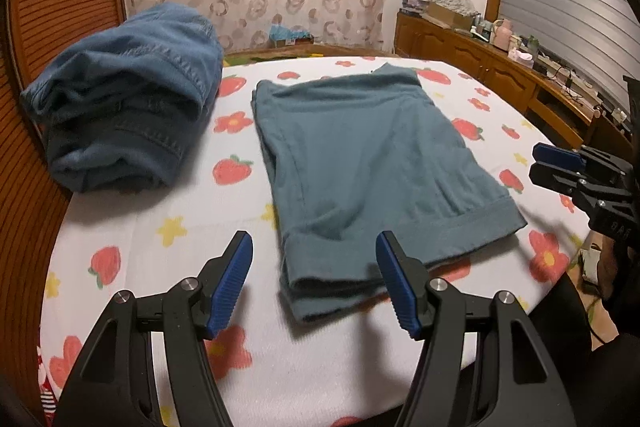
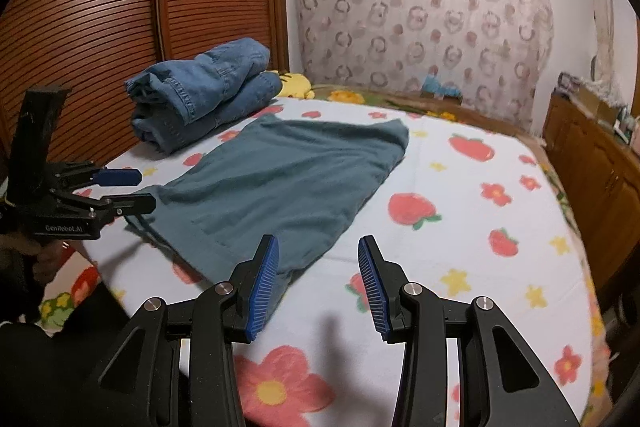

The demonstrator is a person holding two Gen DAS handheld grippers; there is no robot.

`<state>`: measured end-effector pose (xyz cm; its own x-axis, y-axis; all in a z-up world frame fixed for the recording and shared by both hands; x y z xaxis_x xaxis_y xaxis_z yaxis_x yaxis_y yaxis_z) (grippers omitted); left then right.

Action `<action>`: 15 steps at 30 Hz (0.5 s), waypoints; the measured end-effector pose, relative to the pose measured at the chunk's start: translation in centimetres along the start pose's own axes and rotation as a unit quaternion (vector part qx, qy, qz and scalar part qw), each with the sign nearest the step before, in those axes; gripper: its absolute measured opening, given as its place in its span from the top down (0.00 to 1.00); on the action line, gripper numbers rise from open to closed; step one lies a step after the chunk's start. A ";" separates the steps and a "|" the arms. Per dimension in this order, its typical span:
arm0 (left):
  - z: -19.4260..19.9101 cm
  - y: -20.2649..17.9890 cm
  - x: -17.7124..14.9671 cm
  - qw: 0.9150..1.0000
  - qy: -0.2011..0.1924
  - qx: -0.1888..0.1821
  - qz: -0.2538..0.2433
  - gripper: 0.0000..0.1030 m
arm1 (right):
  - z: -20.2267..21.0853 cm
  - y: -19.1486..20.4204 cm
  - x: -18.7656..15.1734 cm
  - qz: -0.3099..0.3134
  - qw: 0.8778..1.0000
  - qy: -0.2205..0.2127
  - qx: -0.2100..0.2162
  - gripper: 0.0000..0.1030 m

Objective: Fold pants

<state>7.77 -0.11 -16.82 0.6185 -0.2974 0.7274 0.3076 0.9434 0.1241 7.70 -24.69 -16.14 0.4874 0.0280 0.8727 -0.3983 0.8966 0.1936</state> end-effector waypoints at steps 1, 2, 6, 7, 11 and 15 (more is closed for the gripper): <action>0.0 0.1 -0.1 1.000 0.001 0.000 0.001 0.37 | -0.2 0.0 -0.1 -0.004 1.000 0.004 0.004 0.58; 0.0 0.2 -0.3 1.000 0.002 0.000 0.003 0.37 | -0.3 0.3 -0.2 -0.007 1.000 0.011 0.011 0.58; -0.1 0.4 -1.0 1.000 0.007 0.000 0.007 0.37 | -0.9 0.5 -0.7 -0.009 0.999 0.028 0.021 0.58; -0.2 0.4 -1.1 1.000 0.008 -0.001 0.008 0.37 | -1.0 0.6 -0.9 -0.009 0.999 0.032 0.024 0.58; -0.3 0.4 -1.7 1.000 0.012 -0.005 0.012 0.37 | -0.9 0.3 -1.3 -0.007 0.999 0.034 0.007 0.58; -0.5 0.3 -2.0 1.000 0.014 -0.007 0.013 0.37 | -0.7 -0.4 -1.6 -0.018 0.999 0.045 0.010 0.58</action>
Point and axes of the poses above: each gripper's, at about its wrist camera, not at the fingertips, and z roughly against the way its jaws point, y to its left, x to its top, the point moved 5 cm from there along -z, roughly the way its jaws point, and after that the axes turned 12 degrees about -z, right-handed, at the moved point
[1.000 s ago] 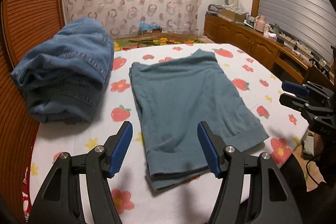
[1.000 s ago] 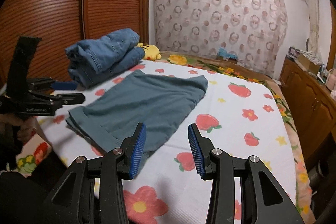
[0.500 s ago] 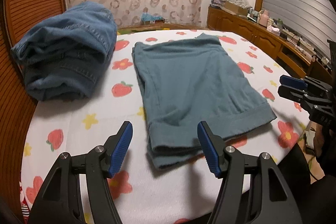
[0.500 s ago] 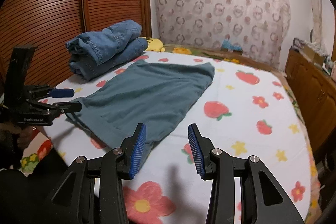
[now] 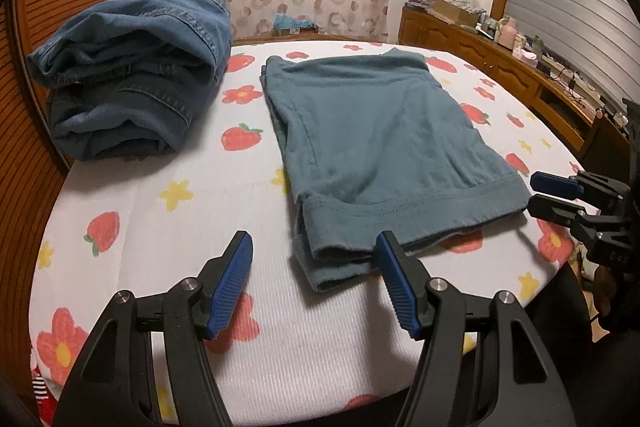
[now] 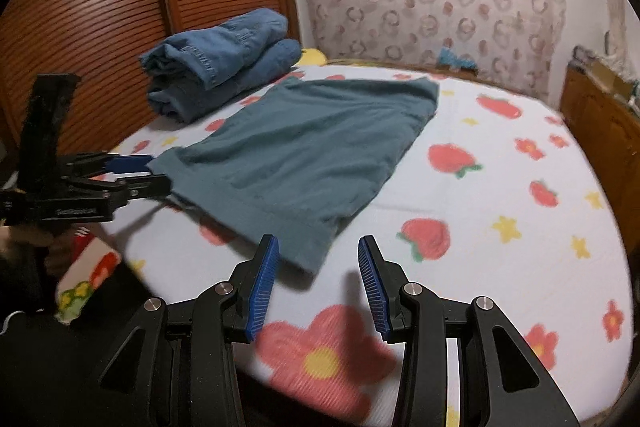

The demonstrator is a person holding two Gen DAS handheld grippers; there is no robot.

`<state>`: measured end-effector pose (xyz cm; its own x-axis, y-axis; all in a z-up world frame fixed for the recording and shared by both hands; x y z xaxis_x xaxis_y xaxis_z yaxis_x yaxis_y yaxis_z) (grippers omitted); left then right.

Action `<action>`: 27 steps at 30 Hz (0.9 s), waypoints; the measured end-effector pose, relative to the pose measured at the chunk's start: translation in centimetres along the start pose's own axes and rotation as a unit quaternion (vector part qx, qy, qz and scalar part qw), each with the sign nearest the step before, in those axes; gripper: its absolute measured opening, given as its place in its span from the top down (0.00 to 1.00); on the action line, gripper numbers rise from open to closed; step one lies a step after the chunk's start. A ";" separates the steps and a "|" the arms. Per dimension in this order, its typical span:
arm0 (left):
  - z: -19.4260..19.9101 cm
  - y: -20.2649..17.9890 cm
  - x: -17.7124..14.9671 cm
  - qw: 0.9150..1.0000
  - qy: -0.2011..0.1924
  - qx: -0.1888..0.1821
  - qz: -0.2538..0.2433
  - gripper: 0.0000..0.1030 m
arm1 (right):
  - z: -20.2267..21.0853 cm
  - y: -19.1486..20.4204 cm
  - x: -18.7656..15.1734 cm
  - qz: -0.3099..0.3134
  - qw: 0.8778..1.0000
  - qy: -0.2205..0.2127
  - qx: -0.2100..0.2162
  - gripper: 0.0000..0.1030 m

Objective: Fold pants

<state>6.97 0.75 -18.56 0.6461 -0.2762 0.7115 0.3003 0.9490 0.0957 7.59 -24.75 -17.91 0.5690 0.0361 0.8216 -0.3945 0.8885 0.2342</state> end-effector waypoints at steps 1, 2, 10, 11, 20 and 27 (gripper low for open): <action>-0.1 0.0 0.0 1.000 0.000 0.000 0.000 0.37 | 0.0 0.0 -0.1 0.000 1.000 0.003 0.001 0.58; -0.1 0.0 -0.1 1.000 0.001 0.000 0.001 0.37 | 0.0 0.0 -0.2 0.000 1.000 0.008 0.010 0.58; -0.2 0.1 -0.2 1.000 0.001 -0.002 0.003 0.37 | -0.7 0.9 -0.4 0.020 1.000 0.018 0.012 0.58; -0.3 0.1 -0.2 1.000 0.001 -0.003 0.004 0.37 | -0.7 0.9 -0.3 0.020 1.000 0.017 0.012 0.58; -0.1 0.1 -0.3 1.000 -0.007 -0.011 0.009 0.41 | -1.1 1.2 -0.4 0.022 0.999 0.013 0.026 0.86; -0.1 -0.3 -0.2 0.999 -0.012 -0.042 0.015 0.64 | -0.8 0.4 -0.2 -0.011 0.999 0.012 0.048 0.95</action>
Point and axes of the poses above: each gripper's, at about its wrist camera, not at the fingertips, and z roughly against the way its jaws point, y to its left, x to its top, the point moved 5 cm from there along -z, roughly the way its jaws point, and after that the axes turned 12 degrees about -z, right-handed, at the moved point
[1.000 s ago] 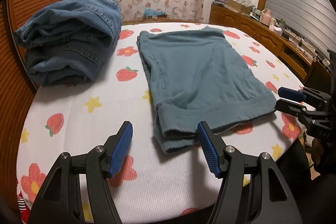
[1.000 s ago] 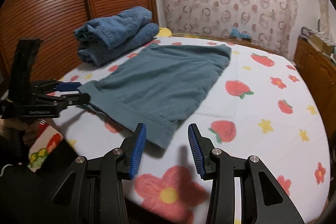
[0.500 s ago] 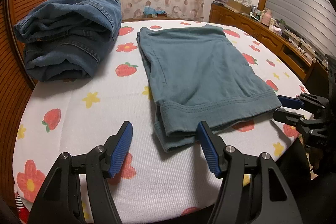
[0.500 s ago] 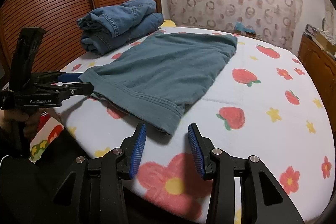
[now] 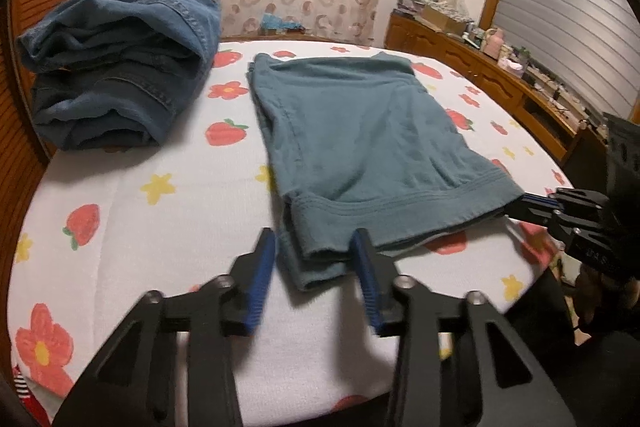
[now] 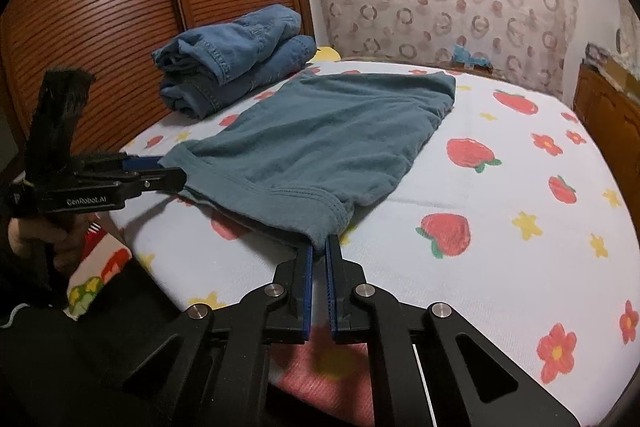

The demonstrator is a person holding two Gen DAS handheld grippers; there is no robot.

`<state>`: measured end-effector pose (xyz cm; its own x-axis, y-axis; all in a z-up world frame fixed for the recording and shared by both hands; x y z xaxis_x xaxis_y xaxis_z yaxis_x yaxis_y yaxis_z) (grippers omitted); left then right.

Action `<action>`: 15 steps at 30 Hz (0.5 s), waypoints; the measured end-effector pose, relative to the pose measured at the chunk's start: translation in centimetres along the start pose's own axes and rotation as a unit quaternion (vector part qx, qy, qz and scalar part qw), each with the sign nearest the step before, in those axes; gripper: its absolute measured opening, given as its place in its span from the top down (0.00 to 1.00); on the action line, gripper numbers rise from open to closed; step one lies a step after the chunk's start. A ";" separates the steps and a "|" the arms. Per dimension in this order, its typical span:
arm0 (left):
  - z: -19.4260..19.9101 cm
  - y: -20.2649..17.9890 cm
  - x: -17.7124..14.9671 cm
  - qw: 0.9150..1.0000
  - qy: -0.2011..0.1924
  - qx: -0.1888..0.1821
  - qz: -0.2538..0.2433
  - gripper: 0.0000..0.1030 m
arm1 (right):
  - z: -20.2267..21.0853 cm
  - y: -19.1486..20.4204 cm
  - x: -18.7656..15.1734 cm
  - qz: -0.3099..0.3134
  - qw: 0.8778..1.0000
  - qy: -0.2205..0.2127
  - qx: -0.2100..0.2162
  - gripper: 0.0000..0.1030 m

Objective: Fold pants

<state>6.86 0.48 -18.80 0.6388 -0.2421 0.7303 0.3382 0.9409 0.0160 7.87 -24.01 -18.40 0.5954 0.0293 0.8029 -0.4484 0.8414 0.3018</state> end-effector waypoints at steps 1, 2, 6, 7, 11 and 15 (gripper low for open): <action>0.0 -0.1 0.0 1.000 0.001 0.001 -0.001 0.65 | 0.0 -0.2 0.0 -0.010 1.000 0.002 0.007 0.95; 0.0 -0.1 0.1 1.000 0.001 0.001 -0.002 0.66 | 0.1 -0.3 0.1 -0.016 1.000 0.003 0.010 0.95; 0.3 -0.1 0.1 1.000 0.001 0.002 -0.006 0.79 | 0.1 -0.1 0.3 -0.012 1.000 0.000 0.009 0.96; 0.4 -0.2 0.2 1.000 0.000 0.003 -0.008 0.82 | 0.1 -0.1 0.4 -0.012 1.000 -0.002 0.009 0.96; 1.2 -0.9 0.5 1.000 -0.008 0.001 -0.019 0.87 | 0.7 -0.1 0.8 -0.016 1.000 -0.012 0.015 0.96; 1.3 -1.8 0.3 1.000 0.000 0.000 -0.026 0.87 | 1.3 -0.5 0.8 -0.032 0.999 -0.011 0.028 0.96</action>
Point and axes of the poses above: each gripper's, at about its wrist camera, not at the fingertips, and z roughly against the way its jaws point, y to its left, x to its top, the point moved 5 cm from there along -z, roughly the way its jaws point, and after that the axes turned 12 degrees about -z, right-handed, at the moved point
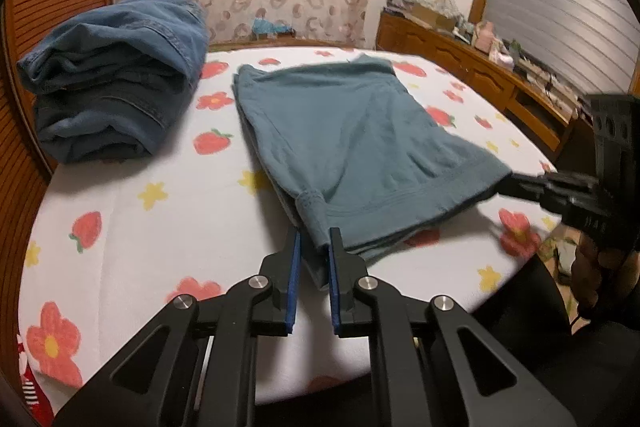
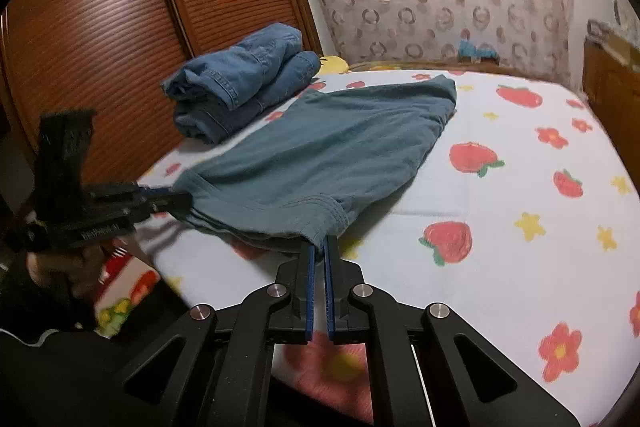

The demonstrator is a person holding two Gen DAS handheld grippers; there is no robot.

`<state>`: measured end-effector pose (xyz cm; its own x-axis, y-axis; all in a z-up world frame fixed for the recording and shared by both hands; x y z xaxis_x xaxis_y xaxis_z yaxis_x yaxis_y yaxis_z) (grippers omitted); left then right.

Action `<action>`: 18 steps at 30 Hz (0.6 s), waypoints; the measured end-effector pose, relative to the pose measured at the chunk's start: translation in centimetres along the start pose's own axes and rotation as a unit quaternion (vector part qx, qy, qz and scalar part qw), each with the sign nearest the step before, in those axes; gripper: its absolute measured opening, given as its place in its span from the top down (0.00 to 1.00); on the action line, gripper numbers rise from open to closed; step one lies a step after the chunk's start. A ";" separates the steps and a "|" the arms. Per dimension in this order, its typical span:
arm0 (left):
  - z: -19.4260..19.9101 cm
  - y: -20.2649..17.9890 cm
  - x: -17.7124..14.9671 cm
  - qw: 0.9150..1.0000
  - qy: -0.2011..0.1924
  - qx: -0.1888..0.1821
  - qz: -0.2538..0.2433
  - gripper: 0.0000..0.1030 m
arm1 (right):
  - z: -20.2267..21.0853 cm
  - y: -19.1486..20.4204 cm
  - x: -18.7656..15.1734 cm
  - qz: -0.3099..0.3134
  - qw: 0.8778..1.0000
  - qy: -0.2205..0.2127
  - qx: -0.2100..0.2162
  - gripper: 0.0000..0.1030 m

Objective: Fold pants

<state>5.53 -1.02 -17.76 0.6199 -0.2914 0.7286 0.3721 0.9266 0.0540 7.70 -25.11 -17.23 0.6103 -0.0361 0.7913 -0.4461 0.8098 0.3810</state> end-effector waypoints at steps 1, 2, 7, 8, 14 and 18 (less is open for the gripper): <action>0.1 -0.2 0.0 1.000 0.001 0.001 -0.004 0.87 | 0.2 0.0 -0.1 0.002 1.000 0.000 -0.002 0.96; 0.3 -0.3 -0.1 1.000 0.000 -0.002 -0.002 0.87 | 0.4 -0.1 -0.1 0.001 1.000 -0.001 -0.001 0.96; 1.6 -1.1 0.0 1.000 -0.003 -0.013 -0.005 0.87 | 1.6 -0.2 -0.4 -0.002 1.000 0.002 0.003 0.96; 1.9 -1.3 0.0 1.000 -0.004 -0.016 -0.006 0.87 | 1.9 -0.1 -0.4 -0.001 1.000 0.001 0.005 0.96; 3.5 -2.7 -0.2 1.000 -0.003 -0.028 -0.014 0.88 | 3.7 0.4 -0.4 -0.002 1.000 -0.002 0.016 0.96; 4.4 -3.2 -0.2 0.999 -0.005 -0.030 -0.016 0.88 | 4.4 0.7 -0.4 0.002 1.000 -0.006 0.023 0.97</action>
<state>1.20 -2.88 -15.06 0.6007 -0.3183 0.7334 0.4325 0.9009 0.0368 4.23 -27.11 -15.14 0.6016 -0.0403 0.7978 -0.4775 0.7825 0.3996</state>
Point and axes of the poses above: each gripper's, at about its wrist camera, not at the fingertips, and z roughly against the way its jaws point, y to its left, x to its top, the point moved 5 cm from there along -z, roughly the way its jaws point, and after that the axes turned 12 degrees about -z, right-handed, at the moved point
